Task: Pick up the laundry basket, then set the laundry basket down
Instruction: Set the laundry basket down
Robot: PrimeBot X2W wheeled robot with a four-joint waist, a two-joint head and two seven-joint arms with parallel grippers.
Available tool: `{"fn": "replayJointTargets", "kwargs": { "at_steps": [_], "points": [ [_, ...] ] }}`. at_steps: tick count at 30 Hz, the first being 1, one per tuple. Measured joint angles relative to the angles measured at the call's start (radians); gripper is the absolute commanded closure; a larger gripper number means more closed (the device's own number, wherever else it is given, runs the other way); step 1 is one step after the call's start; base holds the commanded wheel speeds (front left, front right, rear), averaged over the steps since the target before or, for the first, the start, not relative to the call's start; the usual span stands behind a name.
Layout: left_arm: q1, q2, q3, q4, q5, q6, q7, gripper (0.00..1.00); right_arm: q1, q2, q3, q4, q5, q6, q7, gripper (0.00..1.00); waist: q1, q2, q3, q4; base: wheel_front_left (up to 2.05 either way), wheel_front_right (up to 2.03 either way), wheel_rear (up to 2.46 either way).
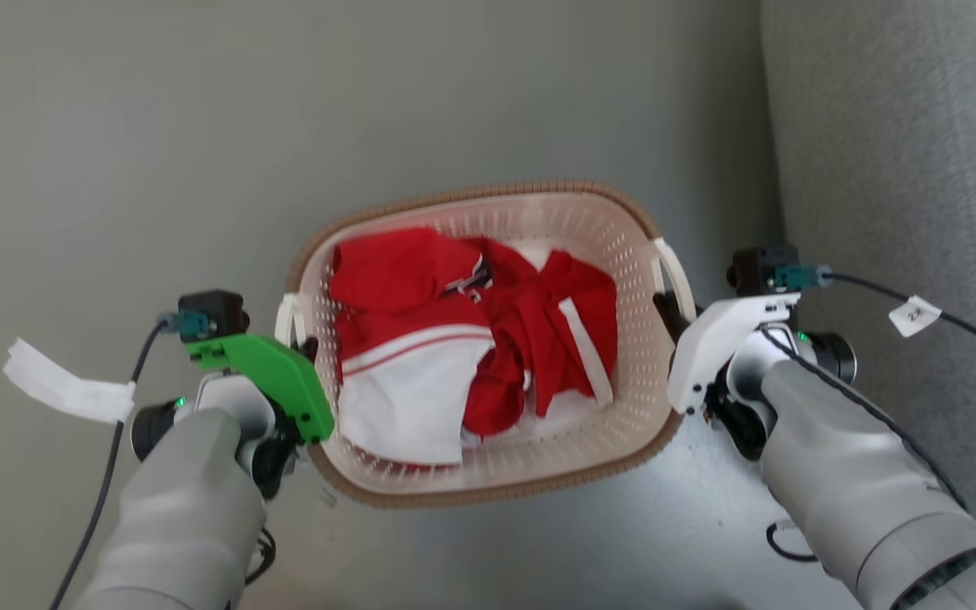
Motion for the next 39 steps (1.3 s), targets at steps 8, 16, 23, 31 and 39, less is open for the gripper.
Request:
{"fn": "replayJointTargets", "kwargs": {
  "at_steps": [8, 16, 23, 31, 39],
  "points": [
    [-0.058, 0.002, 0.002, -0.006, 0.006, 0.007, -0.031, 1.0, -0.061, -0.01, 0.005, -0.007, -0.023, -0.001, -0.04, 1.0, 0.0, 0.0, 0.108, -0.001, 0.0, 0.0, 0.0],
    [-0.098, 0.005, 0.0, -0.008, 0.015, 0.011, -0.072, 1.0, -0.104, -0.013, 0.008, -0.009, -0.034, -0.006, -0.07, 1.0, 0.0, 0.0, 0.201, 0.002, 0.0, 0.0, 0.0],
    [-0.125, 0.009, 0.001, -0.009, 0.015, 0.016, -0.105, 1.0, -0.125, -0.012, 0.007, -0.012, -0.034, -0.01, -0.086, 1.0, 0.0, 0.0, 0.258, 0.004, 0.0, 0.0, 0.0],
    [-0.161, 0.012, 0.001, -0.006, 0.026, 0.016, -0.132, 1.0, -0.15, -0.012, 0.0, -0.015, -0.034, -0.011, -0.1, 1.0, 0.0, 0.0, 0.319, 0.003, 0.0, 0.0, 0.0],
    [-0.186, 0.012, -0.004, 0.001, 0.041, 0.02, -0.142, 1.0, -0.167, -0.012, 0.0, -0.016, -0.041, -0.011, -0.109, 1.0, 0.0, 0.0, 0.366, 0.0, 0.0, 0.0, 0.0]
  ]
}}
